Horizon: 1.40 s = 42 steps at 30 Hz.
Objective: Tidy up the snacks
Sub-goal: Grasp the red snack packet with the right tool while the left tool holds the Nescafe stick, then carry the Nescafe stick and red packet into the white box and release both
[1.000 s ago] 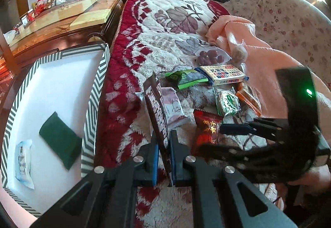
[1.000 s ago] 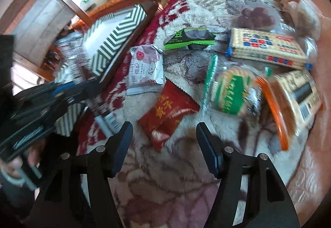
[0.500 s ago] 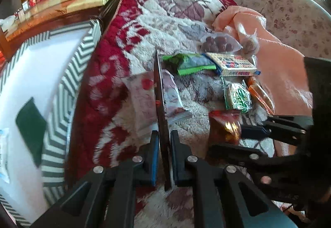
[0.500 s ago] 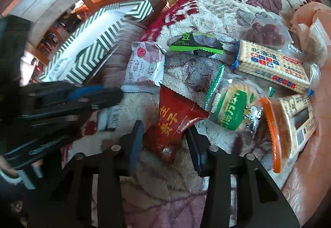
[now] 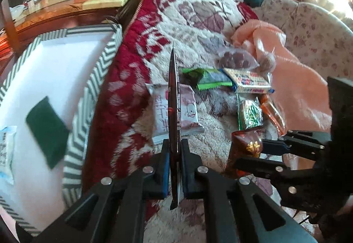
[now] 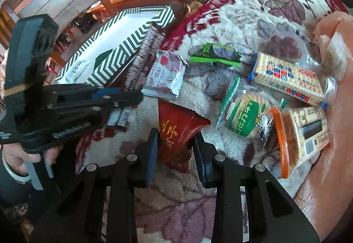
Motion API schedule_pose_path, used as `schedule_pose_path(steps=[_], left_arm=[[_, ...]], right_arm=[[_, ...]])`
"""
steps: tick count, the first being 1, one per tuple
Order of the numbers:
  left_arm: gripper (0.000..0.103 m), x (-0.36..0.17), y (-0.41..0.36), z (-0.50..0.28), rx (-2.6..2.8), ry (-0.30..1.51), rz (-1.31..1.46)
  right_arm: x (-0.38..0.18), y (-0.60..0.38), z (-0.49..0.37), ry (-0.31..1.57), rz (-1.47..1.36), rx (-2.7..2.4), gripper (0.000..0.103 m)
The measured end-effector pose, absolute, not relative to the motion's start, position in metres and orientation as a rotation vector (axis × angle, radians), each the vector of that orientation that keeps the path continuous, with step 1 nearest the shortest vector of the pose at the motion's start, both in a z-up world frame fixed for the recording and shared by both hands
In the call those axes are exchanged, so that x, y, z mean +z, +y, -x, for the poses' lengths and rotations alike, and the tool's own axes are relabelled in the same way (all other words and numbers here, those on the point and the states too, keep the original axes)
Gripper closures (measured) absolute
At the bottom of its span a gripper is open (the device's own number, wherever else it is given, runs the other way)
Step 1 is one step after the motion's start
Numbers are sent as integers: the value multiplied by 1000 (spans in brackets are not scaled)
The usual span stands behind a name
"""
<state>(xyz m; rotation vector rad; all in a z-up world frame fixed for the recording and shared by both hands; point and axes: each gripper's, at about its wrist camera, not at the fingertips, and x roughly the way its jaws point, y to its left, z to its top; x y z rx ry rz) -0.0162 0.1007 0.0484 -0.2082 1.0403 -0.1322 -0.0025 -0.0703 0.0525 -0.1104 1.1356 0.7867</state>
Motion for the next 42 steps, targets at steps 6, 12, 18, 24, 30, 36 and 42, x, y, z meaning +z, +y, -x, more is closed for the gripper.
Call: schedule_pose_path(steps=[6, 12, 18, 24, 30, 36, 42], left_arm=[[93, 66, 116, 30, -88, 1002, 217], [93, 78, 139, 42, -2, 966, 212], [93, 91, 168, 53, 89, 932, 216], [93, 100, 191, 64, 168, 907, 215], [93, 100, 213, 73, 228, 902, 231], [93, 96, 229, 78, 275, 903, 242], [93, 89, 245, 81, 309, 913, 264]], right_arm=[[62, -65, 4, 1124, 100, 815, 74], [83, -49, 5, 1086, 109, 854, 74], [99, -24, 9, 1056, 142, 901, 74], [111, 0, 13, 1035, 169, 944, 74], [118, 23, 16, 1025, 198, 980, 74], [122, 46, 16, 1021, 223, 1009, 74], [120, 68, 16, 1028, 247, 1031, 74]])
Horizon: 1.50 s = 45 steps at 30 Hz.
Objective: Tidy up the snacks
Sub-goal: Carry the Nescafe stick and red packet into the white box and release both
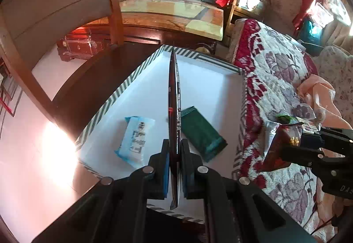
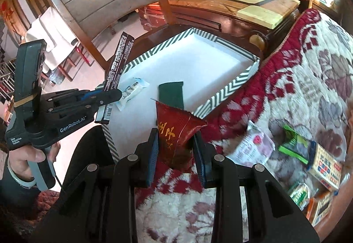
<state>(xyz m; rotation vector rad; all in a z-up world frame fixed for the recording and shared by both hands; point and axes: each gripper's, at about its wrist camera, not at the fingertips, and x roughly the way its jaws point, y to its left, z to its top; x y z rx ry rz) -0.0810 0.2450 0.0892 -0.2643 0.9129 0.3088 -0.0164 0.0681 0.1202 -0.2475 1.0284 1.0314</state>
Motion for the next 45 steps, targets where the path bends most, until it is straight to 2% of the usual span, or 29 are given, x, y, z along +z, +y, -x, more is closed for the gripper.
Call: schedule_pose_path(steps=[24, 45], left_arm=[[93, 67, 264, 76, 337, 963, 279], [93, 42, 276, 64, 339, 1033, 294]], right_arm=[[108, 123, 10, 1059, 302, 1077, 74], [72, 169, 3, 1153, 330, 1118, 74]])
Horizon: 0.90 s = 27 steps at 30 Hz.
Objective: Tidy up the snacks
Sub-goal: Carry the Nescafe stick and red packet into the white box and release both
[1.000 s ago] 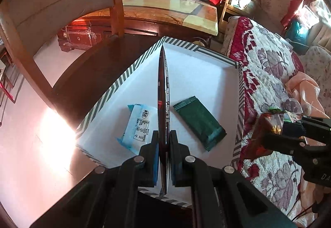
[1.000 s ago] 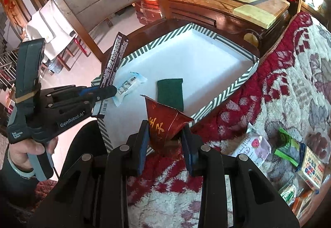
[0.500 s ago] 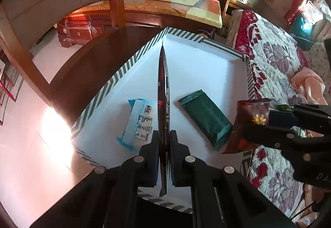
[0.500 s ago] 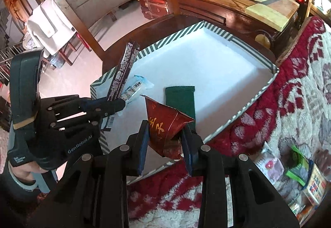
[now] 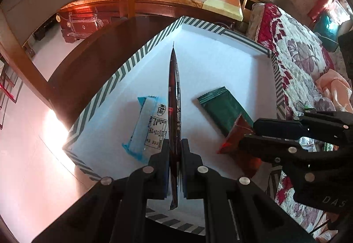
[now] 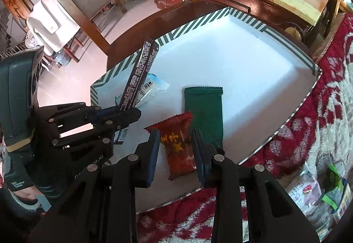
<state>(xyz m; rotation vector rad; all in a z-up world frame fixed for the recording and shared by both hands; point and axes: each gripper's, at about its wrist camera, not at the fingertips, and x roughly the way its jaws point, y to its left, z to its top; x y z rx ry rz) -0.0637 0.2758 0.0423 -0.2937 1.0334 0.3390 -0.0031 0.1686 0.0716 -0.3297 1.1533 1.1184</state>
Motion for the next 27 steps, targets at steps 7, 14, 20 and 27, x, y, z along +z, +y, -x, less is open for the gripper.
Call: schedule_pose_path(steps=[7, 14, 20, 27], left_arm=[[91, 43, 276, 63, 361, 1036, 287], [33, 52, 276, 69, 412, 1006, 276], [26, 64, 272, 71, 437, 972, 249], [23, 75, 256, 71, 420, 953, 238]], right_arm=[[73, 160, 0, 1163, 272, 1108, 74], [82, 149, 4, 1145, 246, 1103, 62], [89, 134, 10, 1126, 225, 1105, 57], [93, 105, 10, 1115, 186, 1061, 53]])
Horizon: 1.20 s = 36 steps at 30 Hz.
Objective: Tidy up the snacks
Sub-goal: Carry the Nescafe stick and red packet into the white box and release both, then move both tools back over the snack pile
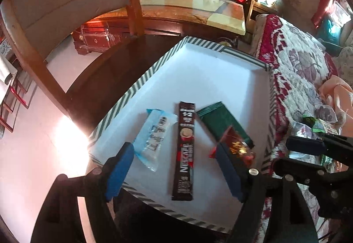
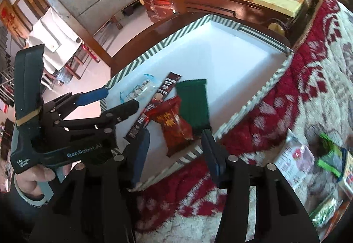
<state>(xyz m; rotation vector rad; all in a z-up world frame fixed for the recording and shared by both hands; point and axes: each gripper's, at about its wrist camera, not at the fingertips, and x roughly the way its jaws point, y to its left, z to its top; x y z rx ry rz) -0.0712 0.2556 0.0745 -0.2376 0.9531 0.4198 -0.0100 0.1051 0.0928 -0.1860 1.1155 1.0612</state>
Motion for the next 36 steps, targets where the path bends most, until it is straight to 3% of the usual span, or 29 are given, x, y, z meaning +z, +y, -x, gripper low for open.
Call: schedule_pose_path(steps=[8, 11, 36], left_arm=[[18, 83, 225, 66, 368, 938, 216], [18, 84, 214, 64, 350, 939, 208], [17, 66, 122, 20, 161, 1030, 176]], right_arm=[[94, 61, 5, 1120, 130, 992, 52], [93, 44, 4, 1121, 119, 967, 49], [70, -104, -9, 1160, 6, 735, 48]])
